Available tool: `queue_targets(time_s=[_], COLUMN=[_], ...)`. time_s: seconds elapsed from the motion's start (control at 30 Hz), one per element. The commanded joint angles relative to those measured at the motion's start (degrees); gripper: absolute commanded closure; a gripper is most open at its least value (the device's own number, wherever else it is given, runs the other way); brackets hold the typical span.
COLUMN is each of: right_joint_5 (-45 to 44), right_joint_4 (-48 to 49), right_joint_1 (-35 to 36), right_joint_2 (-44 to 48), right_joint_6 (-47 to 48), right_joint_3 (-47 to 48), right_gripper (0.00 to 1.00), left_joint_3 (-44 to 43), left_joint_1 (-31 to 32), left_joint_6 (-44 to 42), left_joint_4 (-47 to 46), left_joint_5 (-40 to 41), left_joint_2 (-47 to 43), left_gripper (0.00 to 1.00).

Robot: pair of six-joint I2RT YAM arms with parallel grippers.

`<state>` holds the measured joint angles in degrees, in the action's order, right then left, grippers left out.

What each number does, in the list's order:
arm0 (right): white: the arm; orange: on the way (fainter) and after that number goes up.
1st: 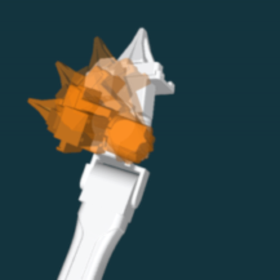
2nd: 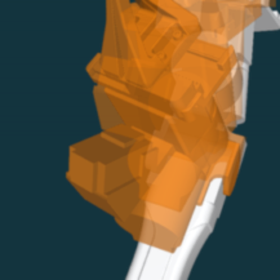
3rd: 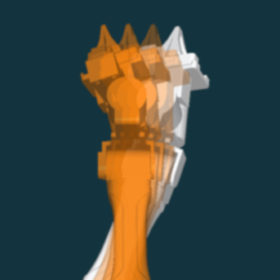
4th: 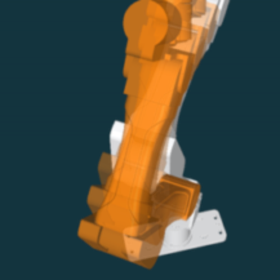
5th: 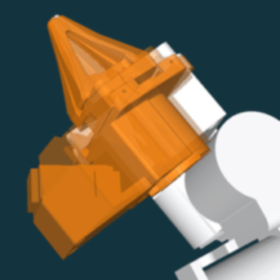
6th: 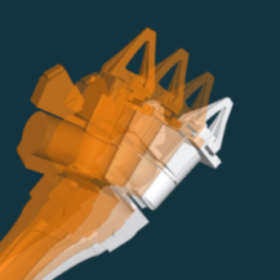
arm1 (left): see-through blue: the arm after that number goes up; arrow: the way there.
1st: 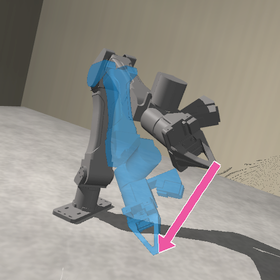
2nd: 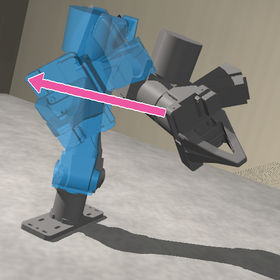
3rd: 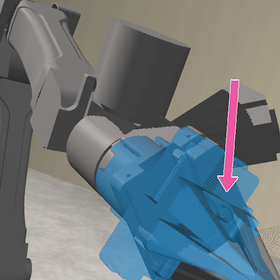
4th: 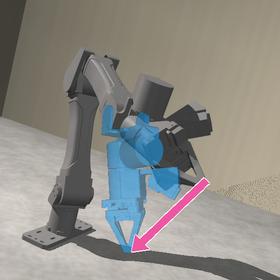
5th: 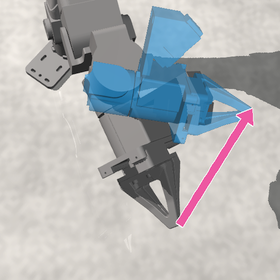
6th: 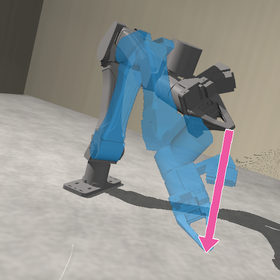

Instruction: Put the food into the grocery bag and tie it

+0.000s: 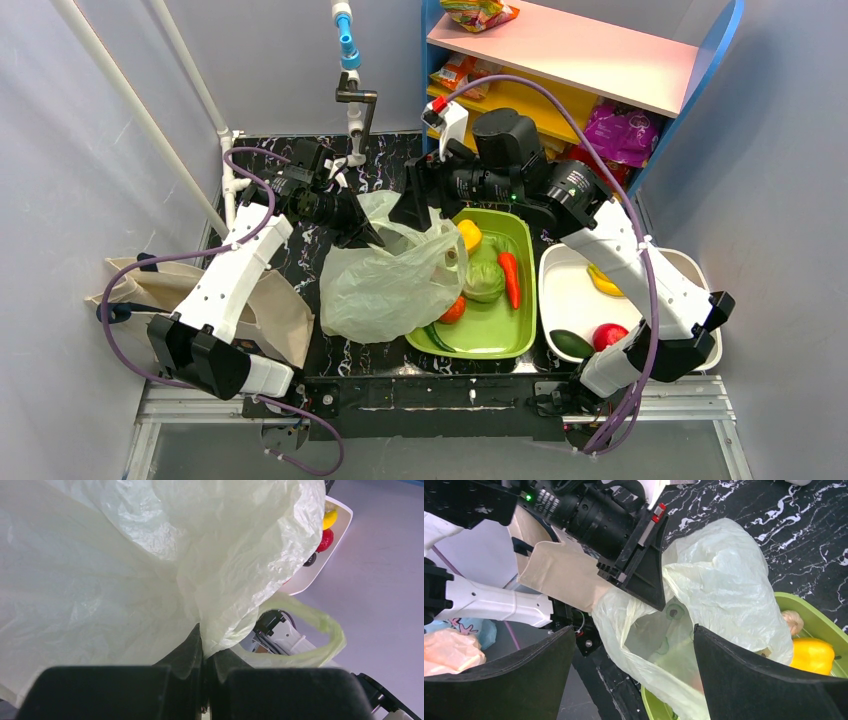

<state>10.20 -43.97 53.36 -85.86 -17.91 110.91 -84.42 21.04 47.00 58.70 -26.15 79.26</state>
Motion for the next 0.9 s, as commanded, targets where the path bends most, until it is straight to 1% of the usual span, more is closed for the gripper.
queue_targets(time_s=[0.0,0.13,0.23,0.33,0.47,0.57,0.67,0.8,0.87], right_joint_5=[-3.44,-13.85,-19.24,-17.49,-12.80,-9.63,-6.56,-7.51,-7.86], right_joint_4=[-2.29,-8.05,-12.52,-14.41,-13.39,-12.67,-10.77,-9.46,-7.14], right_joint_1=[-0.10,-0.57,-2.77,-8.20,-15.25,-18.01,-18.25,-18.36,-18.59], right_joint_2=[1.85,2.99,6.01,10.82,18.05,19.83,18.72,14.41,12.46], right_joint_6=[0.21,-1.04,-3.23,-5.73,-6.34,-5.43,-4.63,-7.50,-8.90], right_joint_3=[1.60,0.94,-5.01,-15.43,-31.12,-38.30,-42.43,-44.38,-44.99], right_gripper=[0.06,0.05,0.05,0.05,0.02,0.02,0.02,0.02,0.02], left_joint_3=[-1.26,-0.60,-0.91,-2.86,-5.98,-5.87,-5.73,-6.86,-7.22], left_joint_1=[-0.55,-0.51,-0.55,-0.51,-0.54,-0.56,-0.55,-0.51,-0.49], left_joint_6=[-0.95,-1.02,-1.84,-4.79,-8.60,-9.41,-9.34,-9.27,-9.22], left_joint_4=[0.86,0.84,1.36,4.03,8.42,8.90,8.68,8.99,8.90], left_joint_5=[-0.80,-0.70,-0.51,1.11,4.29,4.79,4.86,5.69,5.85], left_joint_2=[-0.99,-1.06,-0.74,0.12,1.70,2.15,2.36,2.74,2.83], left_gripper=[1.00,1.00,1.00,1.00,1.00,1.00,1.00,1.00,1.00])
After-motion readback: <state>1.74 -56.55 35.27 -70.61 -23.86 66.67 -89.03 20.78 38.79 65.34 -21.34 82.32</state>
